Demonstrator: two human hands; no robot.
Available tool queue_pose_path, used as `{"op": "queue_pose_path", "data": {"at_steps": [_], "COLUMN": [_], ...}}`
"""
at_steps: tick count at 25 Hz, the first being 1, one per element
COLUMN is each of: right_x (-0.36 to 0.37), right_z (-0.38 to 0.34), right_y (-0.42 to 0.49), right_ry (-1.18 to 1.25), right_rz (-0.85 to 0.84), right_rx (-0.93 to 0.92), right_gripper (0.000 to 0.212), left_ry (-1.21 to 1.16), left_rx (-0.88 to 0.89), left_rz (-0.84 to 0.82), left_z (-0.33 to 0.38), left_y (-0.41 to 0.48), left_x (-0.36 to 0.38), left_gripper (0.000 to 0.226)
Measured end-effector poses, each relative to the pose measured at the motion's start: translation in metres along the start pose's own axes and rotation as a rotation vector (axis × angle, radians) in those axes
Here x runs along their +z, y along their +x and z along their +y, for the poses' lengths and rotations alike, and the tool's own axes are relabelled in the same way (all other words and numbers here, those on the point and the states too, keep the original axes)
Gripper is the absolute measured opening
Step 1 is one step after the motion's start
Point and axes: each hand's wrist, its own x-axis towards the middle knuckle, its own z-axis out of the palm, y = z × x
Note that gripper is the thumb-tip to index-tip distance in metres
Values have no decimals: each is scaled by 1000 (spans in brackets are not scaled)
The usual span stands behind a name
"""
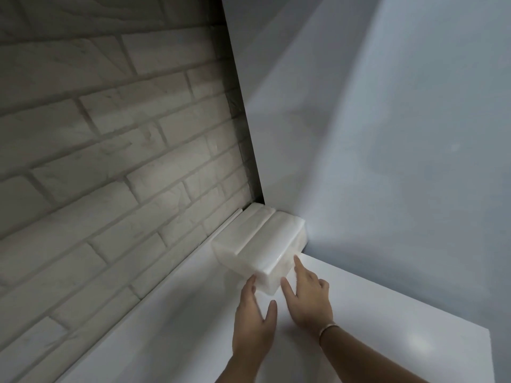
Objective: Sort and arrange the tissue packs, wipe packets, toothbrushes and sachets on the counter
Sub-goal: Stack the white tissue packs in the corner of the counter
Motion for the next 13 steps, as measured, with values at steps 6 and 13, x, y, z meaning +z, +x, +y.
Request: {"op": "queue_pose_path", "data": {"at_steps": [6,13], "right_x": [-18,-26], "right_z": [6,-20], "right_y": [-58,-140], "right_ry": [343,250], "right_rz": [-34,-210], "right_rx": [89,133], "right_gripper": [59,56], "left_ry": [304,535], "left_rx": [38,127], "left_rz": [-32,0], "left_z": [-8,-41], "left_y": [-35,-138], "left_x": [-12,-55], "left_gripper": [47,39]}}
